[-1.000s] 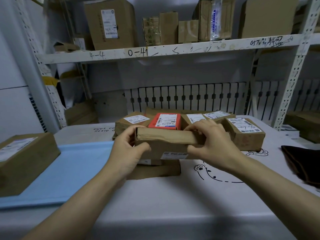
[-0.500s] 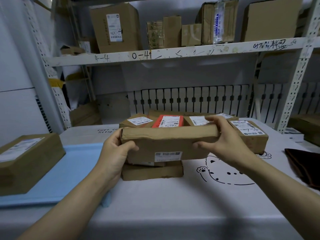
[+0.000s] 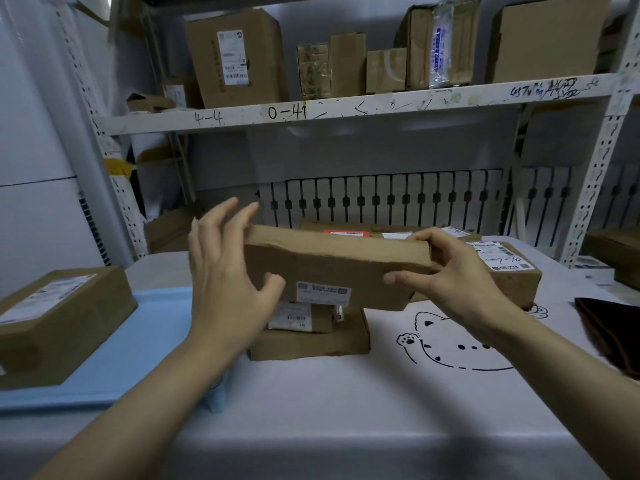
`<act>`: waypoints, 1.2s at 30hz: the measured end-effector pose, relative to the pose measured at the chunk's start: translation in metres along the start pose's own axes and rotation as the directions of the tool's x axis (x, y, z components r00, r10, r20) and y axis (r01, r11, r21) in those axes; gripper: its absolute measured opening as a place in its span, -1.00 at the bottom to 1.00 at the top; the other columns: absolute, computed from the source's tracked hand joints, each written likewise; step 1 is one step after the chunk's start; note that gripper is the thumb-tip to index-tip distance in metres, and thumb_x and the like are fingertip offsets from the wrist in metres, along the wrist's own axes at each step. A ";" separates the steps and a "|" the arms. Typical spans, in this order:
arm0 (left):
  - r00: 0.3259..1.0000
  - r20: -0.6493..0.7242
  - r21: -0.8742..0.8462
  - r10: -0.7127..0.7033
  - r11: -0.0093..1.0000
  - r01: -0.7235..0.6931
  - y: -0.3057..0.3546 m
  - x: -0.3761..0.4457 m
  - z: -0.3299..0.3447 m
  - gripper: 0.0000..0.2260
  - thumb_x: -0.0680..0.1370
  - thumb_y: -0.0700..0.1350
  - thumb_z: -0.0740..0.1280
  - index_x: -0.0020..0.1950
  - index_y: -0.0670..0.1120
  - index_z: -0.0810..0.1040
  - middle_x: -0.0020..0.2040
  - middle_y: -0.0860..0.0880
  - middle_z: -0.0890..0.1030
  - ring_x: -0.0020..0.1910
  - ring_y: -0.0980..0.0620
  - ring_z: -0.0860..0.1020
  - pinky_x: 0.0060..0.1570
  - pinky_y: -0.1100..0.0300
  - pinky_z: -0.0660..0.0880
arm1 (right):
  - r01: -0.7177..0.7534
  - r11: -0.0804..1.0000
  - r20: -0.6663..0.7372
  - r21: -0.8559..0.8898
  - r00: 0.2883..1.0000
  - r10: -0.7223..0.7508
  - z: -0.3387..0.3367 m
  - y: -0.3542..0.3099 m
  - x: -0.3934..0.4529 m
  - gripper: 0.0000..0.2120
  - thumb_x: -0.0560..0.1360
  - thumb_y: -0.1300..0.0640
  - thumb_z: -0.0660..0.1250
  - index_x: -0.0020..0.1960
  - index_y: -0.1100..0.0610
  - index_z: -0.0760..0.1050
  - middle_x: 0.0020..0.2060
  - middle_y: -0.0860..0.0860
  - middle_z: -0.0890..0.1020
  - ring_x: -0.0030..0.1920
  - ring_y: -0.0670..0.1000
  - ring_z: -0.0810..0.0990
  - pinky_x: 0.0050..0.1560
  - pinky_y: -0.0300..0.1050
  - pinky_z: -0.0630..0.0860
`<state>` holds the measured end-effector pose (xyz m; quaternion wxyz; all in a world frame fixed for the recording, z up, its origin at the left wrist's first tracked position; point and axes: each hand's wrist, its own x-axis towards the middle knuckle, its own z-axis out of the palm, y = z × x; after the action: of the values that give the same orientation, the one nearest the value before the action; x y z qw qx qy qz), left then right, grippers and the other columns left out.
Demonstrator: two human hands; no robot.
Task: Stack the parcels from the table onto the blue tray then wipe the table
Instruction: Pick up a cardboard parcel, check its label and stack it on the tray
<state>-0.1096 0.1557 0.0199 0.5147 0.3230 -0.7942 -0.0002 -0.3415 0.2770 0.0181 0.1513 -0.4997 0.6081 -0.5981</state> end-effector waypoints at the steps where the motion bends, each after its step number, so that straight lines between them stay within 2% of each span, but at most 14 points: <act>1: 0.998 0.016 0.044 0.062 0.997 -0.062 0.004 0.001 0.000 -0.36 0.37 -0.15 0.41 0.45 -0.08 0.35 0.44 -0.12 0.28 0.47 -0.14 0.20 0.48 -0.20 0.14 | 0.012 1.000 -0.008 0.002 1.000 -0.012 0.002 -0.001 0.000 -0.61 0.29 0.26 0.61 0.02 0.08 0.52 -0.10 -0.03 0.61 -0.14 -0.13 0.61 -0.18 -0.07 0.63; 5: 0.965 0.121 0.076 0.232 0.967 -0.242 0.021 0.005 0.007 -0.46 0.38 -0.06 0.40 0.36 -0.06 0.48 0.38 -0.09 0.40 0.44 -0.12 0.29 0.53 -0.17 0.01 | 0.078 0.995 -0.024 -0.061 0.997 -0.080 0.009 -0.005 0.001 -0.62 0.30 0.27 0.60 0.01 0.07 0.51 -0.09 -0.01 0.61 -0.02 0.02 0.59 -0.04 0.17 0.63; 10: 0.935 0.207 0.049 0.287 0.952 -0.303 0.034 0.012 0.017 -0.53 0.40 -0.07 0.37 0.33 -0.02 0.52 0.19 0.02 0.54 0.27 -0.04 0.43 0.51 -0.08 0.09 | 0.240 0.959 -0.008 -0.152 0.970 -0.244 0.017 -0.012 0.001 -0.61 0.32 0.31 0.56 0.00 -0.01 0.50 -0.06 -0.03 0.60 -0.02 0.01 0.55 -0.08 -0.17 0.58; 13: 0.942 0.214 -0.031 0.260 0.965 -0.260 0.038 0.015 0.016 -0.60 0.45 -0.09 0.36 0.30 0.05 0.50 0.13 0.10 0.55 0.17 0.04 0.47 0.40 0.02 0.24 | 0.280 0.927 -0.033 -0.250 0.954 -0.298 0.013 -0.012 0.003 -0.47 0.34 0.23 0.56 0.19 -0.10 0.44 0.09 -0.08 0.55 0.12 -0.08 0.50 -0.01 -0.38 0.45; 16: 0.962 0.210 -0.198 0.176 0.971 -0.134 0.039 0.017 0.014 -0.65 0.48 -0.10 0.40 0.24 0.12 0.48 0.10 0.18 0.53 0.13 0.11 0.49 0.21 0.04 0.39 | 0.230 0.953 -0.099 -0.199 0.962 -0.253 0.007 -0.009 0.006 -0.21 0.34 0.19 0.58 0.43 -0.10 0.27 0.23 -0.08 0.48 0.24 -0.14 0.44 0.07 -0.42 0.34; 18: 0.967 0.228 -0.339 0.114 0.940 -0.031 0.040 0.018 0.011 -0.67 0.50 -0.13 0.41 0.21 0.13 0.47 0.09 0.21 0.53 0.12 0.17 0.50 0.12 0.13 0.48 | 0.165 0.976 -0.121 -0.141 0.976 -0.182 0.004 -0.008 0.006 -0.15 0.35 0.16 0.58 0.50 -0.08 0.20 0.27 -0.08 0.45 0.29 -0.11 0.41 0.08 -0.39 0.35; 20: 0.962 0.265 -0.455 0.060 0.887 0.070 0.042 0.018 0.007 -0.68 0.51 -0.20 0.42 0.18 0.10 0.49 0.06 0.20 0.55 0.09 0.23 0.52 0.01 0.35 0.50 | 0.073 0.997 -0.121 -0.040 0.990 -0.077 0.002 -0.004 0.006 -0.13 0.36 0.13 0.58 0.52 -0.07 0.16 0.25 -0.13 0.45 0.30 -0.05 0.43 0.22 -0.18 0.44; 23: 0.951 0.310 -0.533 0.022 0.832 0.154 0.042 0.021 0.001 -0.69 0.51 -0.22 0.43 0.16 0.08 0.51 0.03 0.19 0.58 0.07 0.23 0.55 -0.04 0.37 0.53 | -0.040 0.994 -0.072 0.099 0.996 0.047 0.000 0.001 0.005 -0.21 0.36 0.14 0.58 0.47 -0.08 0.27 0.23 -0.11 0.54 0.25 0.01 0.54 0.27 0.06 0.50; 25: 0.945 0.326 -0.595 0.003 0.778 0.203 0.041 0.026 -0.006 -0.71 0.51 -0.19 0.43 0.16 0.10 0.51 0.05 0.15 0.60 0.06 0.21 0.57 -0.05 0.34 0.55 | -0.049 0.985 0.001 0.168 0.999 0.050 0.002 0.001 0.005 -0.41 0.38 0.21 0.55 0.34 -0.01 0.42 0.14 -0.01 0.65 0.13 0.03 0.62 0.12 0.05 0.57; 27: 0.937 0.350 -0.640 -0.017 0.726 0.252 0.041 0.031 -0.011 -0.71 0.51 -0.17 0.44 0.16 0.11 0.52 0.08 0.10 0.62 0.08 0.17 0.59 -0.05 0.29 0.57 | -0.046 0.974 0.082 0.221 0.996 0.028 0.004 -0.001 0.004 -0.56 0.40 0.27 0.52 0.22 0.09 0.51 0.04 0.02 0.70 0.02 0.11 0.64 -0.01 0.08 0.51; 29: 0.917 0.398 -0.665 -0.030 0.678 0.311 0.040 0.032 -0.012 -0.70 0.50 -0.16 0.45 0.16 0.12 0.53 0.10 0.09 0.63 0.11 0.13 0.60 -0.02 0.23 0.58 | -0.056 0.968 0.147 0.244 0.989 0.020 0.008 -0.005 0.003 -0.67 0.42 0.26 0.49 0.15 0.13 0.54 -0.01 0.03 0.72 0.02 0.20 0.63 0.02 0.12 0.52; 31: 0.898 0.436 -0.687 -0.061 0.622 0.376 0.038 0.030 -0.010 -0.70 0.49 -0.15 0.47 0.17 0.10 0.54 0.10 0.08 0.65 0.12 0.09 0.61 -0.02 0.20 0.58 | -0.065 0.960 0.158 0.272 0.987 0.022 0.010 -0.008 0.002 -0.78 0.46 0.34 0.43 0.06 0.14 0.56 -0.09 0.00 0.73 -0.02 0.09 0.67 0.02 0.03 0.60; 34: 0.890 0.439 -0.689 -0.122 0.590 0.420 0.032 0.027 -0.005 -0.69 0.48 -0.21 0.46 0.18 0.04 0.56 0.08 0.05 0.68 0.12 0.04 0.63 0.00 0.15 0.56 | -0.027 0.967 0.109 0.252 0.994 0.000 0.010 -0.011 0.000 -0.73 0.45 0.45 0.38 -0.04 0.10 0.59 -0.18 -0.07 0.73 -0.13 -0.10 0.68 -0.11 -0.17 0.60; 36: 0.892 0.435 -0.675 -0.123 0.612 0.413 0.029 0.024 -0.003 -0.67 0.47 -0.29 0.45 0.18 -0.02 0.58 0.07 0.05 0.69 0.12 0.08 0.63 0.12 0.13 0.55 | 0.018 0.979 0.046 0.205 0.999 -0.028 0.010 -0.013 -0.001 -0.63 0.43 0.48 0.35 -0.07 0.01 0.62 -0.16 -0.08 0.72 -0.11 -0.04 0.66 -0.07 -0.01 0.61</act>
<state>-0.1285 0.1670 0.0503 0.4474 0.1923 -0.7403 -0.4635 -0.3282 0.2745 0.0266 0.2096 -0.5028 0.5336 -0.6470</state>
